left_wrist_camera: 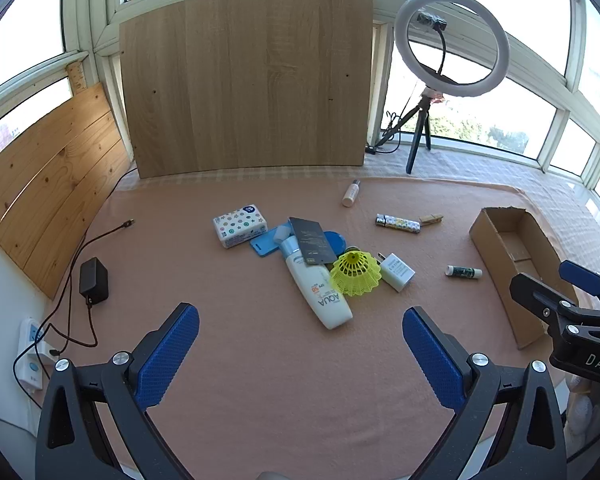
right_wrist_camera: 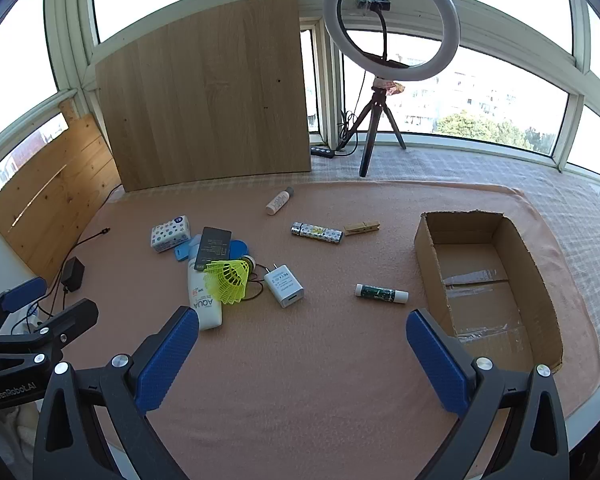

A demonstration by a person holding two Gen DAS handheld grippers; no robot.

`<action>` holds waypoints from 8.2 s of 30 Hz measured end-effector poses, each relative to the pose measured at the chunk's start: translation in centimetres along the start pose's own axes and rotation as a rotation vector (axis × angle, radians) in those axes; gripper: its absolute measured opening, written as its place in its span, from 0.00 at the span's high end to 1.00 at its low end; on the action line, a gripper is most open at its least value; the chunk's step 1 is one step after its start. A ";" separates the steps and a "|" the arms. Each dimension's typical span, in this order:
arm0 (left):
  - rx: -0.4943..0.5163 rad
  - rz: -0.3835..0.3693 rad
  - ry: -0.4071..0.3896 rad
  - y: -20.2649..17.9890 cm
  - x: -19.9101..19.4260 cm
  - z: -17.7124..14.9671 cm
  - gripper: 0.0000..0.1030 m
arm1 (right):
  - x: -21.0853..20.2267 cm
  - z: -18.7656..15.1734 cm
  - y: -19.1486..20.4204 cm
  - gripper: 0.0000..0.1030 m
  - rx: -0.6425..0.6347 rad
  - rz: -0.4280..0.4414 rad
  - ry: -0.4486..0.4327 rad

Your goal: Organize objects

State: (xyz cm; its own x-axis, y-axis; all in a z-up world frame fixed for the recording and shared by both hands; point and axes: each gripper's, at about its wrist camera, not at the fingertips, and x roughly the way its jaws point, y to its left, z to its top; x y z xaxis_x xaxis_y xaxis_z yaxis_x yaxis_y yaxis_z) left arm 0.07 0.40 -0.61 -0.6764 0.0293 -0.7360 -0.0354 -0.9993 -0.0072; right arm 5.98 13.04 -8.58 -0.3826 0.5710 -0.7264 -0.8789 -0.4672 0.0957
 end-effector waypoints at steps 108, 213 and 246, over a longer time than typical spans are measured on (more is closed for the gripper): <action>0.040 -0.080 0.095 1.2 5.1 0.1 0.00 | 2.2 -0.8 -1.0 0.00 0.130 -0.078 0.073; 0.026 -0.407 0.426 4.3 19.1 -5.9 0.49 | 20.0 -0.8 1.4 0.13 0.461 0.271 0.428; 0.234 -0.608 0.372 -0.3 13.9 -5.3 0.59 | 17.7 -0.6 1.7 0.57 0.495 0.325 0.371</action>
State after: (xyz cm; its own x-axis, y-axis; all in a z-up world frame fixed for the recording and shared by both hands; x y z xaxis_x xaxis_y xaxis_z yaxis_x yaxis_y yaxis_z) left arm -5.49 0.99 -14.43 -0.1959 0.5242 -0.8288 -0.5070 -0.7776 -0.3719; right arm -2.12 21.88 -21.67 -0.6034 0.1447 -0.7842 -0.7963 -0.1621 0.5827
